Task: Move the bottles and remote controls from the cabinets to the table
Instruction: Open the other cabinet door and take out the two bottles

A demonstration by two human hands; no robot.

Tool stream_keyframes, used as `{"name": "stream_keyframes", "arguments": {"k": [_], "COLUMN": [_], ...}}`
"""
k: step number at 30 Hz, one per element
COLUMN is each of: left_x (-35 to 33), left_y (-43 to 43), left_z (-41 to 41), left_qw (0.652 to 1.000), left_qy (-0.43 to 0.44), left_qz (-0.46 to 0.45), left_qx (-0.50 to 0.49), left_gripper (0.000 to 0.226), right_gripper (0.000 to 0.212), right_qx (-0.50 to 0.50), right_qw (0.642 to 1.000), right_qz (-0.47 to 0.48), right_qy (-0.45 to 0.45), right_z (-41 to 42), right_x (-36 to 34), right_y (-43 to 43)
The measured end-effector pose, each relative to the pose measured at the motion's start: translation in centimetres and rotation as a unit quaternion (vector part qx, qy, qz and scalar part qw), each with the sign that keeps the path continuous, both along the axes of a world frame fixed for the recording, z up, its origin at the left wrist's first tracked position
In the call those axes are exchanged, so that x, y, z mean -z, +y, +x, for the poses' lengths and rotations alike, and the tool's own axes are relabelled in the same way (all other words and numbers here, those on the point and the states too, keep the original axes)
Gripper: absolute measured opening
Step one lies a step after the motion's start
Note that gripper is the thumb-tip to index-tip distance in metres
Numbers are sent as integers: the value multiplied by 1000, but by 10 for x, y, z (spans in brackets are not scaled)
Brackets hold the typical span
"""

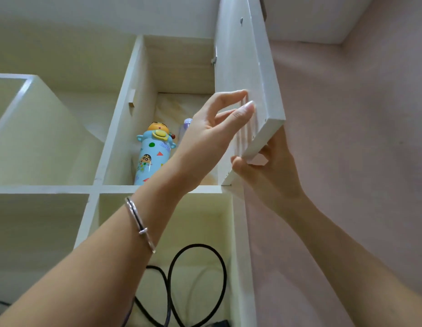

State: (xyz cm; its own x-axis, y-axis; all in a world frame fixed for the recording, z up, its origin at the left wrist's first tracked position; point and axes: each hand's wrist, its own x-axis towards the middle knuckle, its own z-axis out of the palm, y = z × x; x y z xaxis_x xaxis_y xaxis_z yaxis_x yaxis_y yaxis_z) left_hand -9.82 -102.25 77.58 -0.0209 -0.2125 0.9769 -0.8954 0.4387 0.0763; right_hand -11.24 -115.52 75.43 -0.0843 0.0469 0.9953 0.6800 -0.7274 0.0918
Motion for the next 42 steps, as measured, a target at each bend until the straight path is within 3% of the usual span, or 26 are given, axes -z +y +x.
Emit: {"name": "stream_keyframes", "arguments": {"k": [3, 9, 15, 18, 21, 27, 29, 33, 37, 42], "left_x": [5, 13, 20, 18, 12, -11, -23, -44, -55, -62], "left_y": [12, 48, 84, 95, 102, 99, 92, 71, 51, 38], "left_z": [14, 58, 99, 107, 115, 137, 142, 154, 175, 202], "left_qw": [998, 977, 942, 916, 885, 827, 829, 870, 891, 891], "left_qy": [14, 78, 132, 119, 110, 51, 50, 155, 261, 313], "left_qz": [-17, -50, -77, -52, -15, 37, 41, 47, 78, 84], "left_qx": [-65, -190, -297, -380, -452, -559, -556, -466, -364, -318], "left_gripper": [8, 21, 19, 10, 25, 43, 46, 54, 94, 78], "right_gripper": [53, 35, 28, 13, 22, 35, 39, 56, 92, 86], "right_qx": [10, 54, 22, 57, 111, 215, 261, 265, 217, 120], "right_qw": [1000, 993, 978, 992, 994, 965, 943, 931, 920, 906], "right_qz": [23, 91, 168, 84, -1, 22, 33, 87, 141, 195], "right_qy": [-16, -51, -122, -76, -23, 150, 205, 234, 294, 355], "right_z": [0, 7, 24, 39, 48, 83, 97, 118, 137, 152], "right_x": [6, 14, 59, 77, 60, -27, -48, -74, -93, -103], "right_y": [7, 26, 39, 52, 69, 79, 78, 72, 67, 61]}}
